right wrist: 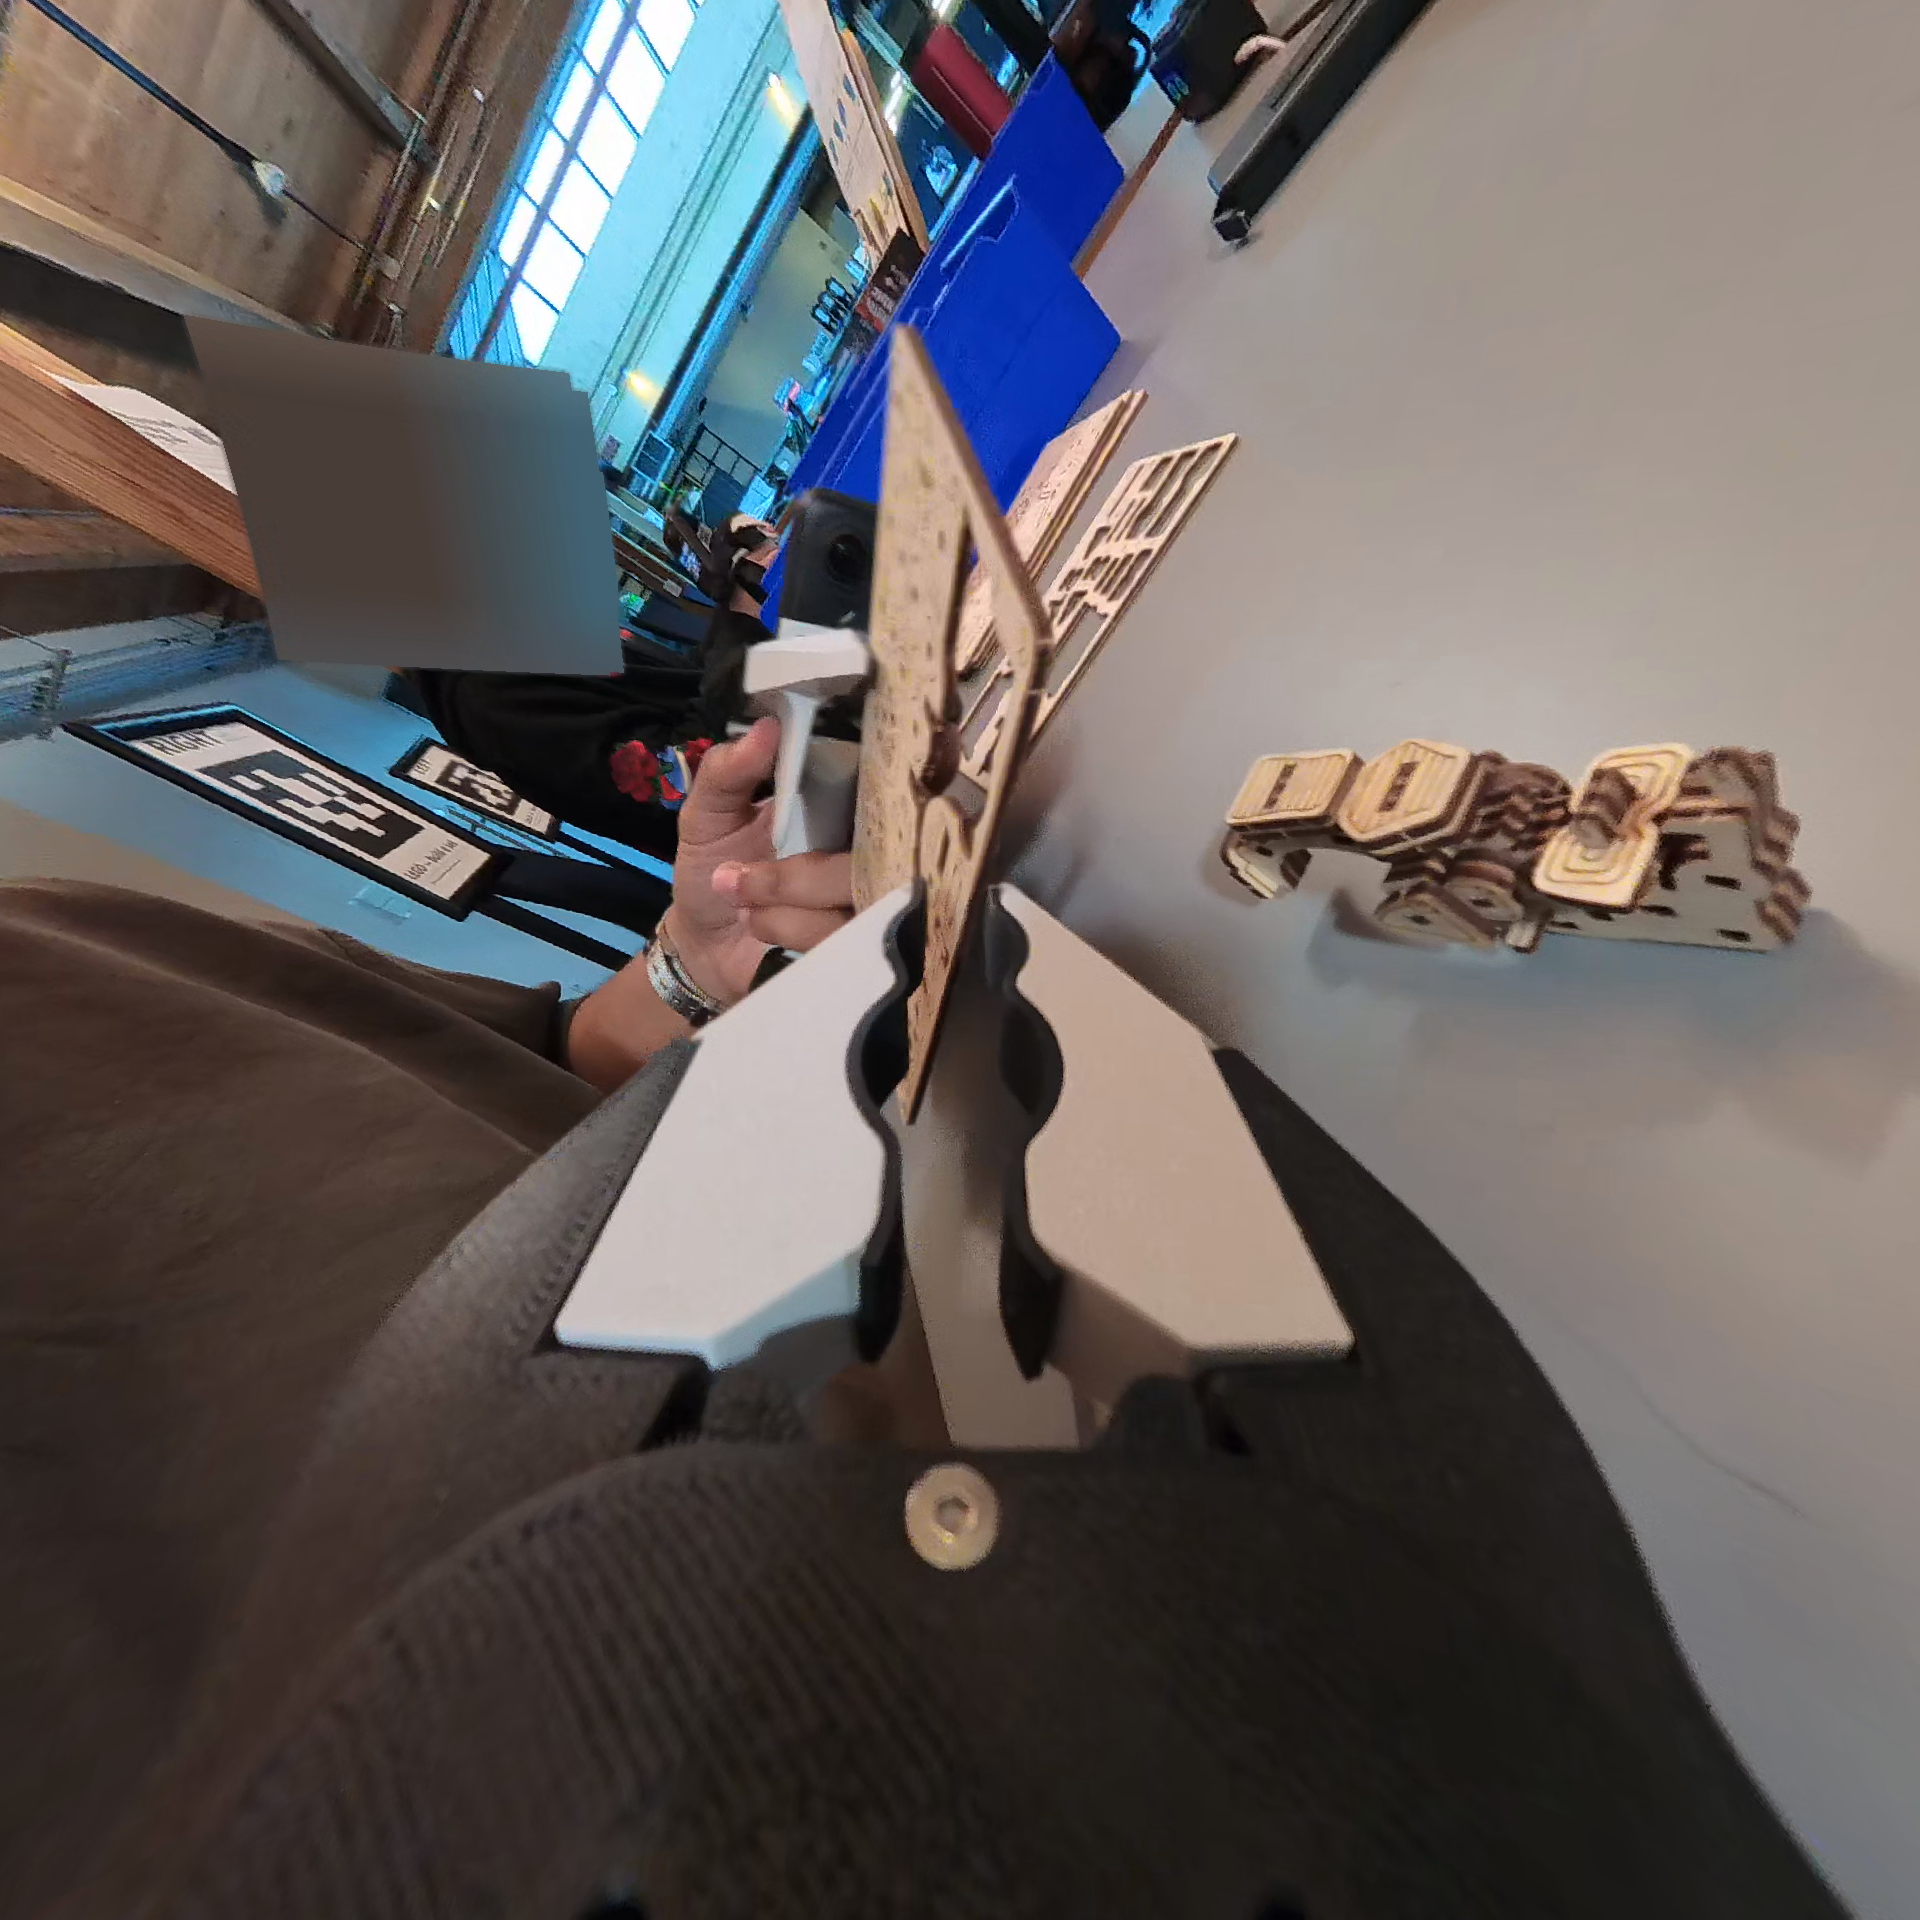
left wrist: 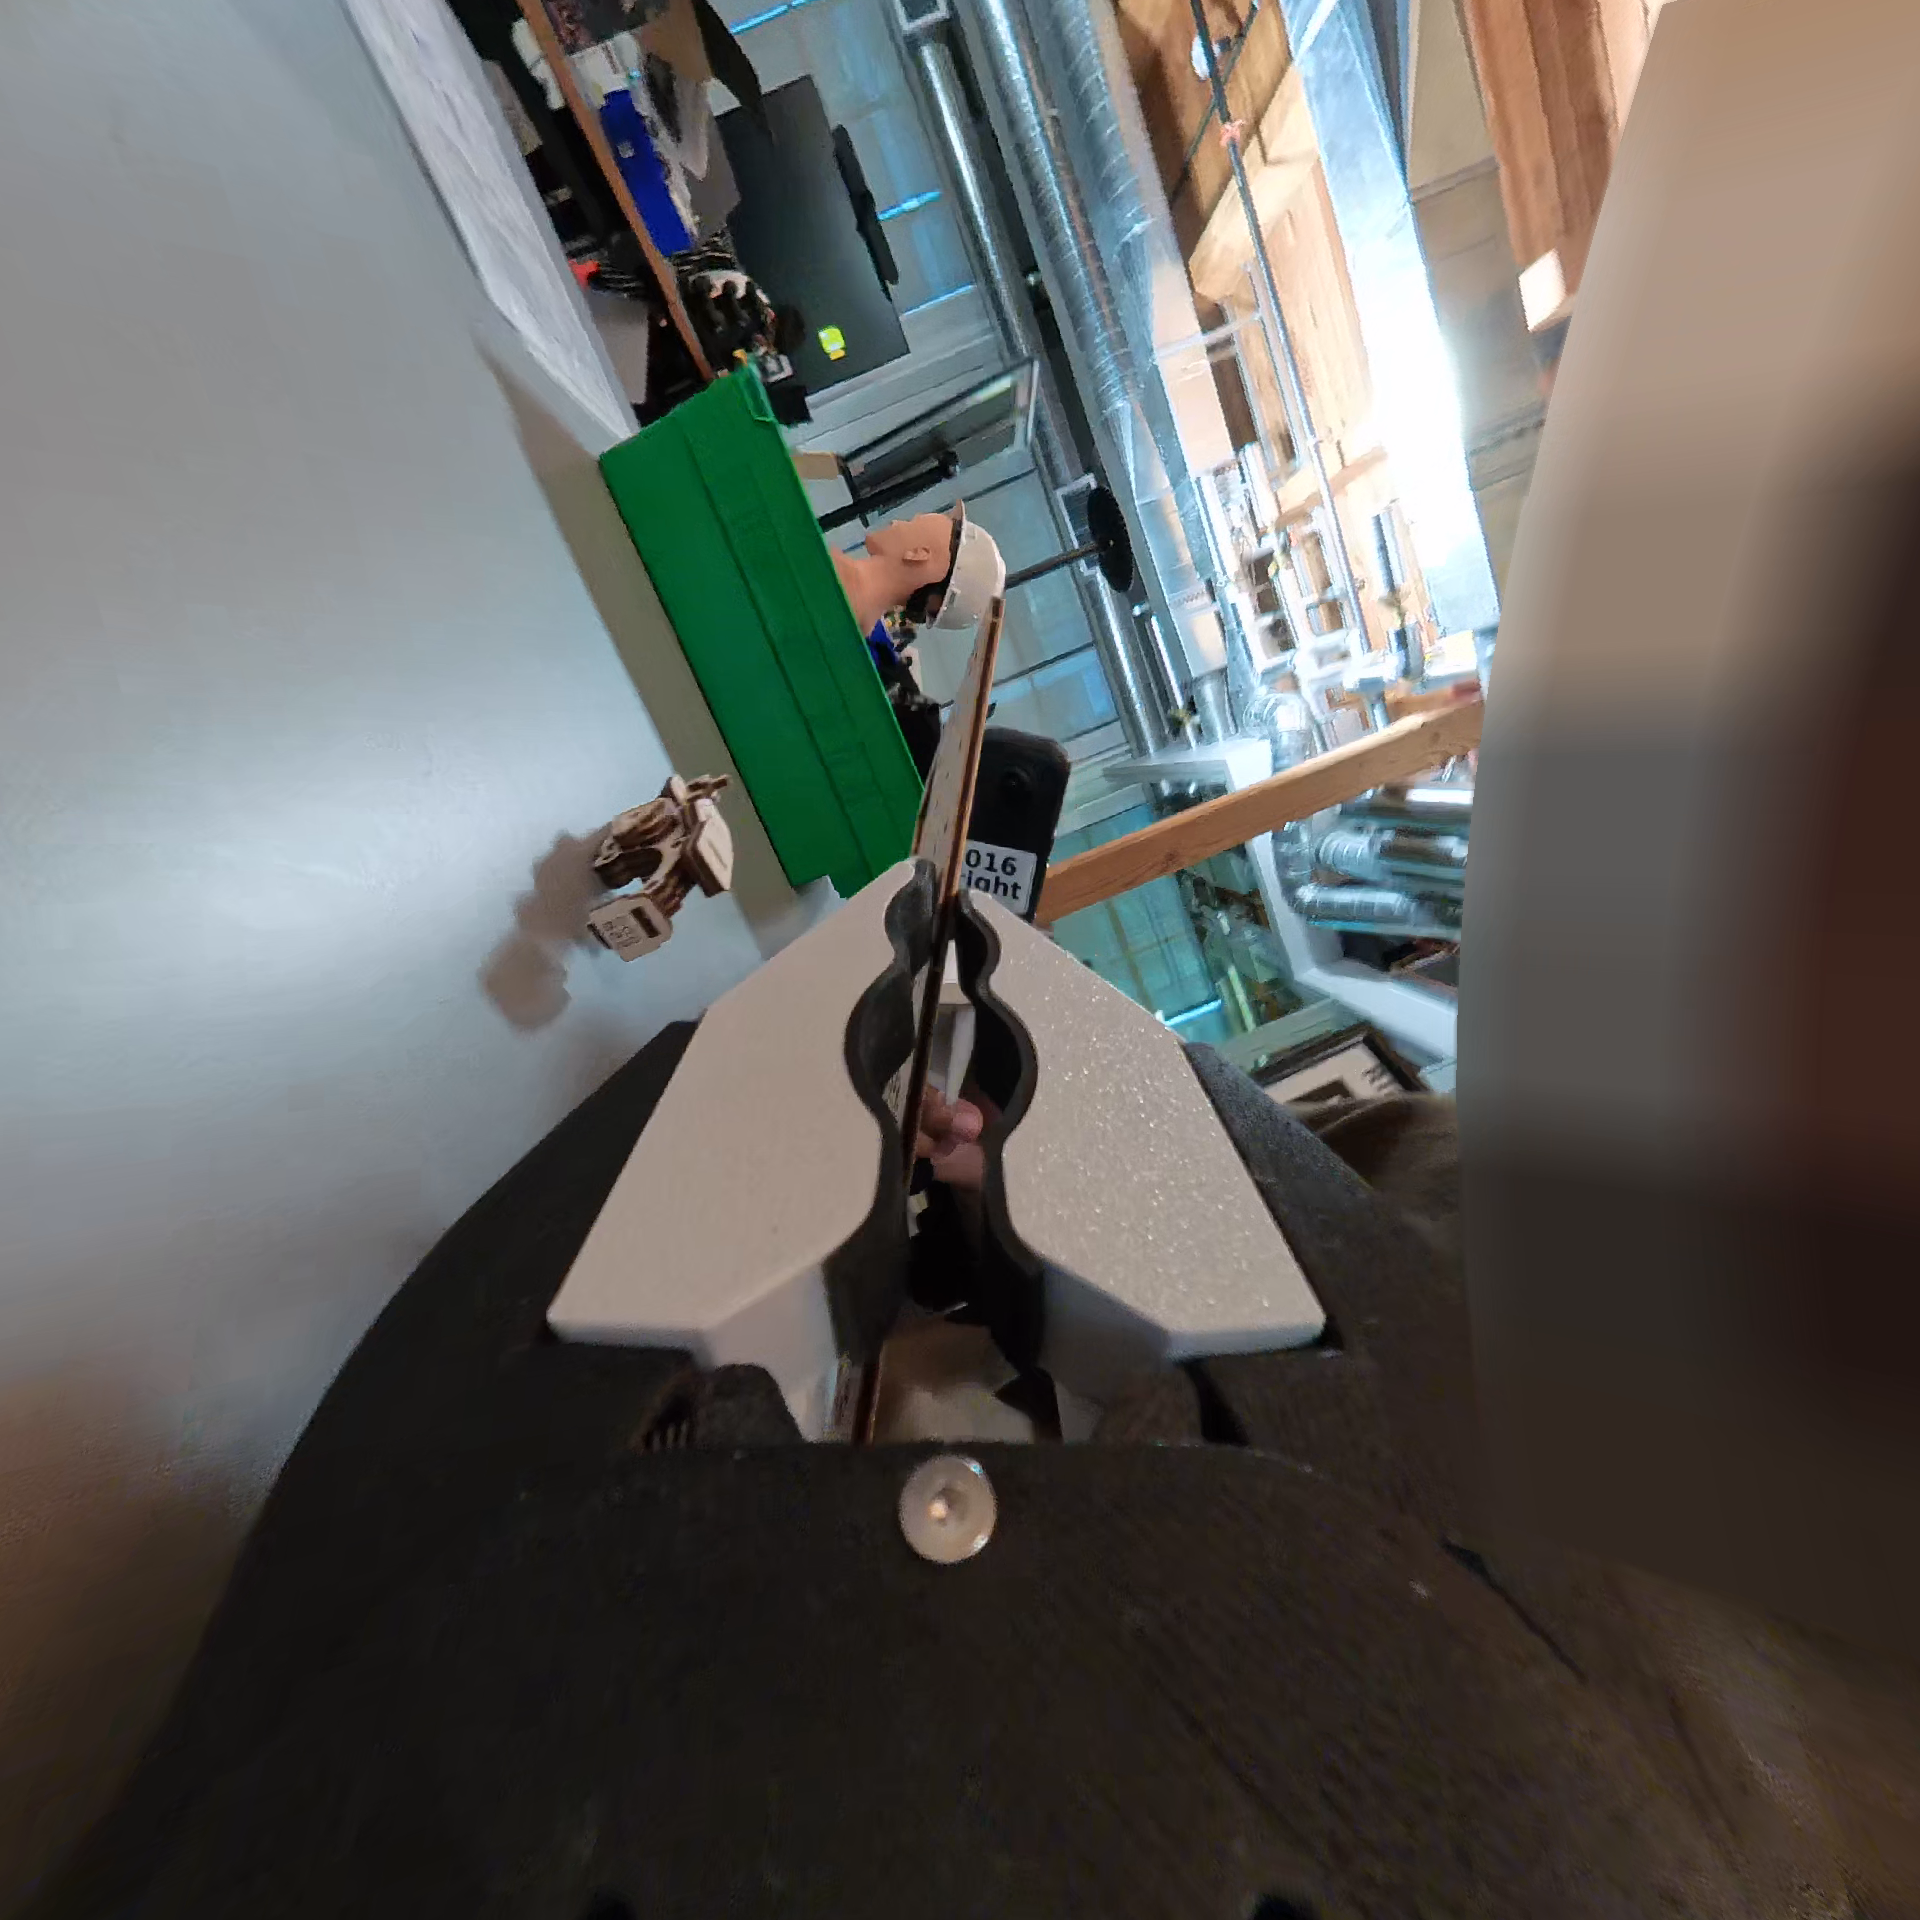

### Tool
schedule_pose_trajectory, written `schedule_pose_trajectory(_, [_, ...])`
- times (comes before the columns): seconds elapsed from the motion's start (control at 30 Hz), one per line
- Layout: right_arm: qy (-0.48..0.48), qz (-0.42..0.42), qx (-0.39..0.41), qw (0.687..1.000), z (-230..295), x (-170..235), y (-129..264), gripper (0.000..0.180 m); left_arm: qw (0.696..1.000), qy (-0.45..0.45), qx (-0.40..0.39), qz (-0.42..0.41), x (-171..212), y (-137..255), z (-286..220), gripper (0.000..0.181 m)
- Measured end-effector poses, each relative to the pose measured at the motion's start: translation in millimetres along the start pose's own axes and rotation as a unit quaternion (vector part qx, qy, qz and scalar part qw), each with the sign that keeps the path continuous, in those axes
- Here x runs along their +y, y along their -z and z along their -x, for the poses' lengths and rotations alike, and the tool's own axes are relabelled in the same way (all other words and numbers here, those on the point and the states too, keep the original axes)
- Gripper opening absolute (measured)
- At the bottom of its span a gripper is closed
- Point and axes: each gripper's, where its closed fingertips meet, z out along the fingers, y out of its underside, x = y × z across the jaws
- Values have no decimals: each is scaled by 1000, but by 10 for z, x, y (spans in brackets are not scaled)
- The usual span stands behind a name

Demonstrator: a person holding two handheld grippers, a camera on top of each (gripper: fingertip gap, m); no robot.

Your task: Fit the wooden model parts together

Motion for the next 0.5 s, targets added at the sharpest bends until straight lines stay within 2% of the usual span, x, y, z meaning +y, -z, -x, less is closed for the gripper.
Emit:
schedule_pose_trajectory(0.03, [2, 2, -2, 1000, 12, 5, -3, 9, 1000, -25, 1, 11, 36, -24, -55, 1])
schedule_pose_trajectory(0.13, [10, 0, -8, 1000, 37, -8, 6, 9, 994, -106, -20, 22, 119, -75, -159, 1])
schedule_pose_trajectory(0.2, [12, -2, -25, 1000, 88, -29, 15, 8, 992, -122, -22, 14, 123, -71, -207, 1])
schedule_pose_trajectory(0.33, [19, -5, -59, 998, 196, -58, -15, 5, 996, -86, -9, -8, 97, -5, -210, 0])
schedule_pose_trajectory(0.5, [43, 7, -145, 988, 486, -82, -126, 7, 998, -60, 10, -21, 157, 88, -266, 2])
